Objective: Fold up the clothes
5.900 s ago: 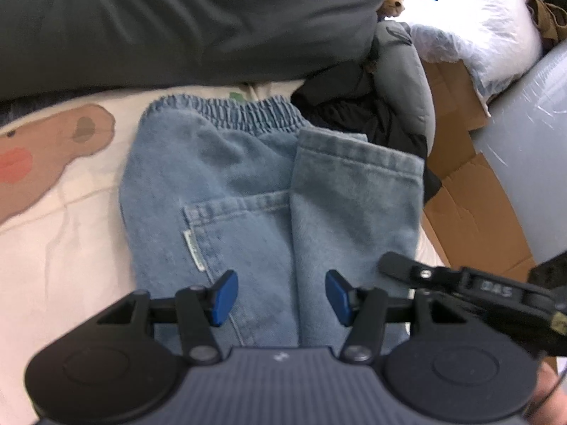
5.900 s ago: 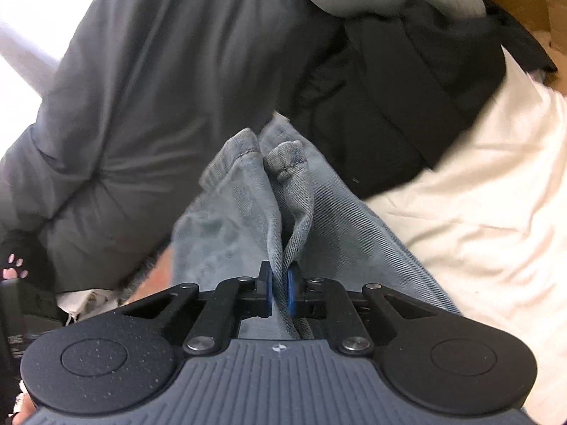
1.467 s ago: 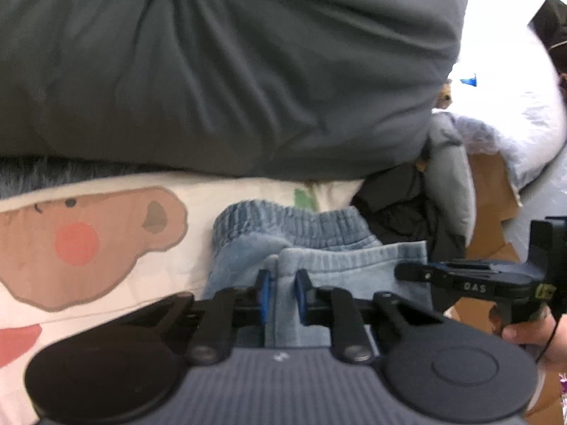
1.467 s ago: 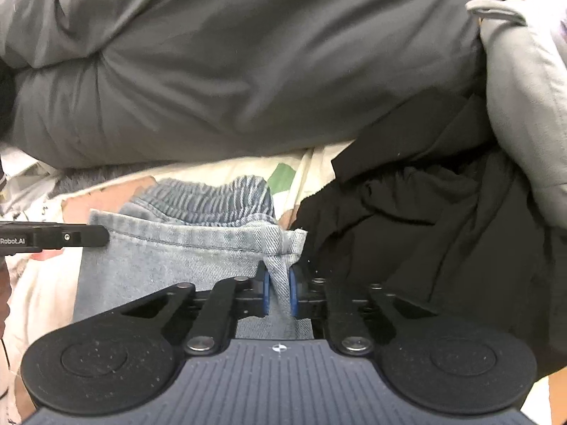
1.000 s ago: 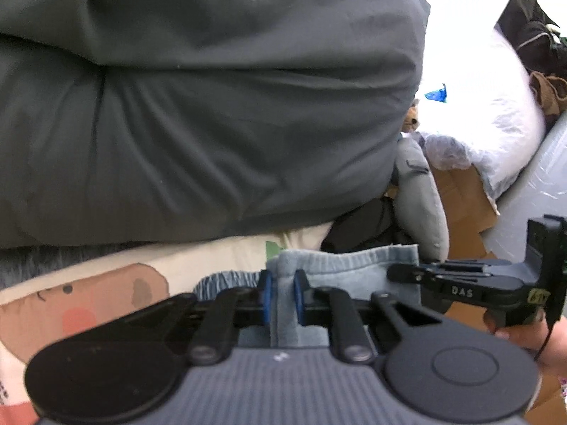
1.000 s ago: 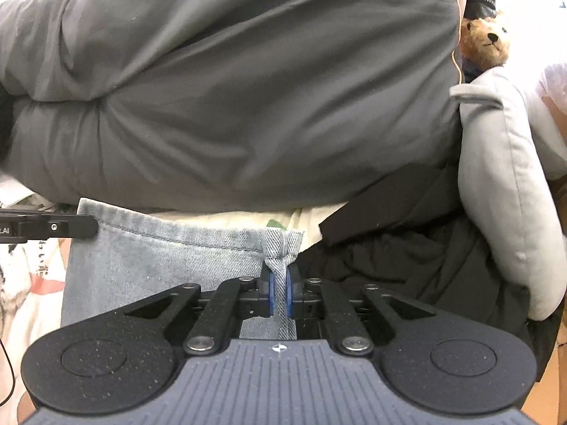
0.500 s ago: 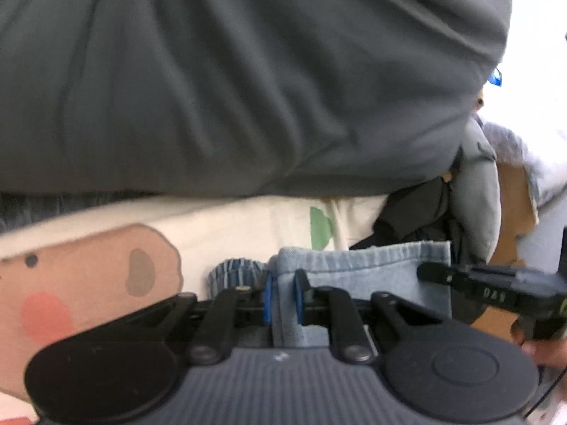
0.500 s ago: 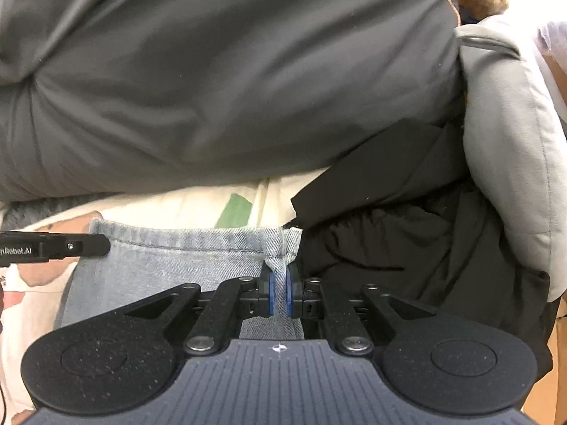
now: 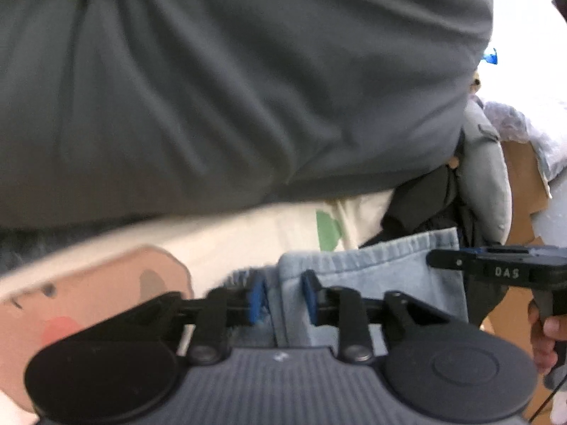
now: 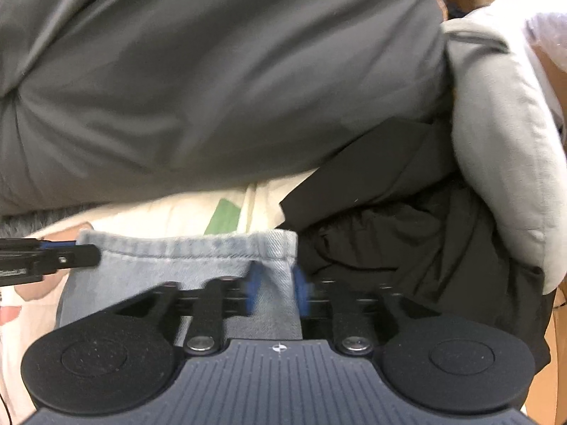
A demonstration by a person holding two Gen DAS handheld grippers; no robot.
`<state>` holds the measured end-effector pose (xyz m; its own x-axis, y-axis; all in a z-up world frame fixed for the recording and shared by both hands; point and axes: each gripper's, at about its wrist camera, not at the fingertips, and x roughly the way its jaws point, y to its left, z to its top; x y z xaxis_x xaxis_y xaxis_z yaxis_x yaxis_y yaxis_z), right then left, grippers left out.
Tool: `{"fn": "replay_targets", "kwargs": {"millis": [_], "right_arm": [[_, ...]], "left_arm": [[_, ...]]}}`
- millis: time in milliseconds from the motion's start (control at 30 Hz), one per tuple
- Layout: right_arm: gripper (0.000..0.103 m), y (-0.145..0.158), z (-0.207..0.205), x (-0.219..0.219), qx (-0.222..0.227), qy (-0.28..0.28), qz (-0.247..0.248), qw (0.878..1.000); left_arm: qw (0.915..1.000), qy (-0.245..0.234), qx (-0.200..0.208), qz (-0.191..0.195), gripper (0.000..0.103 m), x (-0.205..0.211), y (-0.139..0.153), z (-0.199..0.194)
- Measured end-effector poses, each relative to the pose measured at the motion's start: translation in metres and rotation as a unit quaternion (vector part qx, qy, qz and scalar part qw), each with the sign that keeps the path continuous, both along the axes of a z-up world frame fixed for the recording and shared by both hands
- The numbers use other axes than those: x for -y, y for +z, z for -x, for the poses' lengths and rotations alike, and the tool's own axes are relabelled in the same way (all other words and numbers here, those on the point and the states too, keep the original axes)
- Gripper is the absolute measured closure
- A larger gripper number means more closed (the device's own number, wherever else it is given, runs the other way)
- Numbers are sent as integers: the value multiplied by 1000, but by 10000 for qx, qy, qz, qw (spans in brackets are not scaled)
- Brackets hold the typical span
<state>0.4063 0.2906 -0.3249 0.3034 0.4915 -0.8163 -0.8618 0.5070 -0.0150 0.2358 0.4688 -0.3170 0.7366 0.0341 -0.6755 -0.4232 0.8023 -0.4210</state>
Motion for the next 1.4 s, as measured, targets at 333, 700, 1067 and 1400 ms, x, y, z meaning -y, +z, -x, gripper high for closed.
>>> {"fn": "replay_targets", "kwargs": {"millis": [333,700,1067,1400], "right_arm": [[65,16,29,24,510,404,-642,9958],[81,-27,54,12,197,554,-406,9974],[82,-50,34,7,-401,22,-436,9982],[82,-58,36,2,-373,-176,-350,9985]], "left_arm": [[9978,-3,538,-374,68,13,34,13],[9967,-439,140,-675,87,27,-5,-9],[9922,-704,-107,-1027,100,24,-32,-15],[9932,-451,-230,-1050,100,31,-20,-16]]}}
